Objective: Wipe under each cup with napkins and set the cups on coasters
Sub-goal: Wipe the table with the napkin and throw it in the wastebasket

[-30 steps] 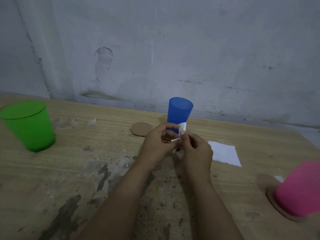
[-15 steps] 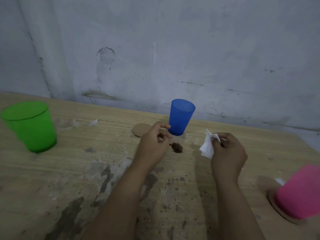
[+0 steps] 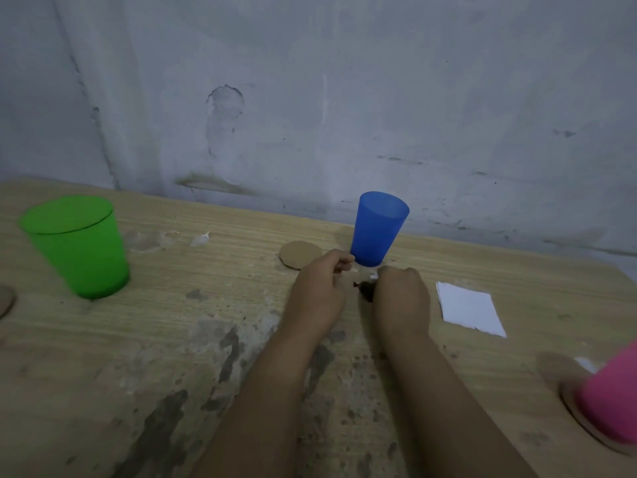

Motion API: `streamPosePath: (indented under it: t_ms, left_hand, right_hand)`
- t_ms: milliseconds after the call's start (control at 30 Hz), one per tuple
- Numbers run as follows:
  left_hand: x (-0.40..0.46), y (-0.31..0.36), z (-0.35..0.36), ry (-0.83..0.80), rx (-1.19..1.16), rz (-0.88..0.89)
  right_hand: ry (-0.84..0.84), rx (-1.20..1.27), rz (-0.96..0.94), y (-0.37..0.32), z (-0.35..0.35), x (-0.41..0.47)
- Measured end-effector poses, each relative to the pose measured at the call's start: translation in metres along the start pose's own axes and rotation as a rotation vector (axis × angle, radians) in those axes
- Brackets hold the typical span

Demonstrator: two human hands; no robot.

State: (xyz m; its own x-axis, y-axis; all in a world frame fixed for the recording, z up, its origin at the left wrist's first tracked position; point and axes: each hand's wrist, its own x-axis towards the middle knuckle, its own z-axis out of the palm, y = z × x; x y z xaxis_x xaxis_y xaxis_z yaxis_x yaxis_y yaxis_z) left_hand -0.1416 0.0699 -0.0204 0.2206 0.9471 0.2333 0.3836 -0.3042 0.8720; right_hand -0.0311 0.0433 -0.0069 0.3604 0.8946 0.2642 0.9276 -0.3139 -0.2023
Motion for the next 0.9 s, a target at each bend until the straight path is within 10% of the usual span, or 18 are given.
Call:
streamPosePath:
  t_ms: [600, 900]
  left_hand:
    - [0.003, -0.003, 0.001, 0.030, -0.007, -0.089]
    - [0.003, -0.002, 0.001, 0.019, -0.001, -0.085]
  right_hand:
    - [-0.286, 0.045, -0.399, 0.038, -0.011, -0.019]
    - [-0.112, 0.153, -0.326, 0.019, -0.005, -0.020]
